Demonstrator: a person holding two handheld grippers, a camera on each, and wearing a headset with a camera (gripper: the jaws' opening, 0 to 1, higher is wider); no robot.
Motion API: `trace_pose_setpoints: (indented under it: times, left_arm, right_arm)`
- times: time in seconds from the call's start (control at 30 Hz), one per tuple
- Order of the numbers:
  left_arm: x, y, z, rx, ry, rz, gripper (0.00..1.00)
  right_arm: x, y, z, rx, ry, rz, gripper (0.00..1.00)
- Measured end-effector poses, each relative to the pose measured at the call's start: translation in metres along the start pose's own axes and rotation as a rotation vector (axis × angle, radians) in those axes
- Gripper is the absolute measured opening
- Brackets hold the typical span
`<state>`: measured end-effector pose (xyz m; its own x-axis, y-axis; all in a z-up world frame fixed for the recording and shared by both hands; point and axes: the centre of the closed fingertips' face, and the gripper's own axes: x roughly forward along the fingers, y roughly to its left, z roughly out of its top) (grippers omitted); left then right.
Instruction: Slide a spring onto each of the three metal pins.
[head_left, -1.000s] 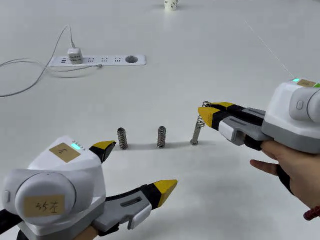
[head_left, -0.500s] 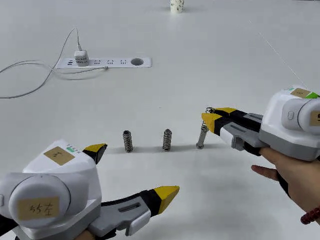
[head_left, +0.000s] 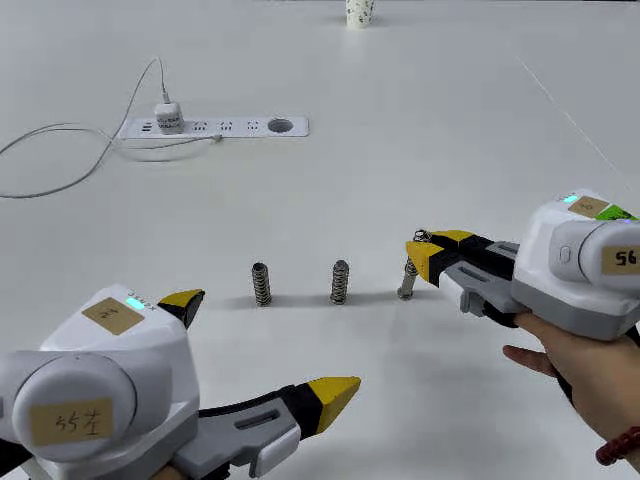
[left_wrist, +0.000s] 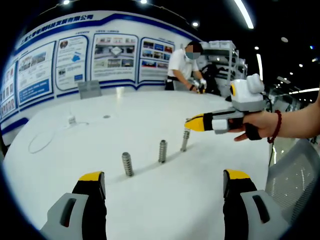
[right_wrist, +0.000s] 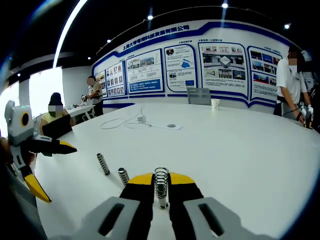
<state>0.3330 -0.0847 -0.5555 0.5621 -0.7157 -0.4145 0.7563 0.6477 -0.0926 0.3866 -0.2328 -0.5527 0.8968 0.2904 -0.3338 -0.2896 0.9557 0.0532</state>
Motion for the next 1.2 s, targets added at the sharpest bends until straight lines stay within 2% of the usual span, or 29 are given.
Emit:
trace_pose_setpoints:
  times: [0.53, 1.2]
  left_arm:
    - [-0.002, 0.003, 0.001, -0.006, -0.001, 0.012, 0.99]
    - [-0.005, 0.009, -0.002, -0.012, 0.015, 0.030, 0.93]
  right_arm:
    - [0.006, 0.004, -0.020, -0.011, 0.056, 0.001, 0.11]
    - [0.007, 0.004, -0.037, -0.024, 0.104, -0.011, 0.11]
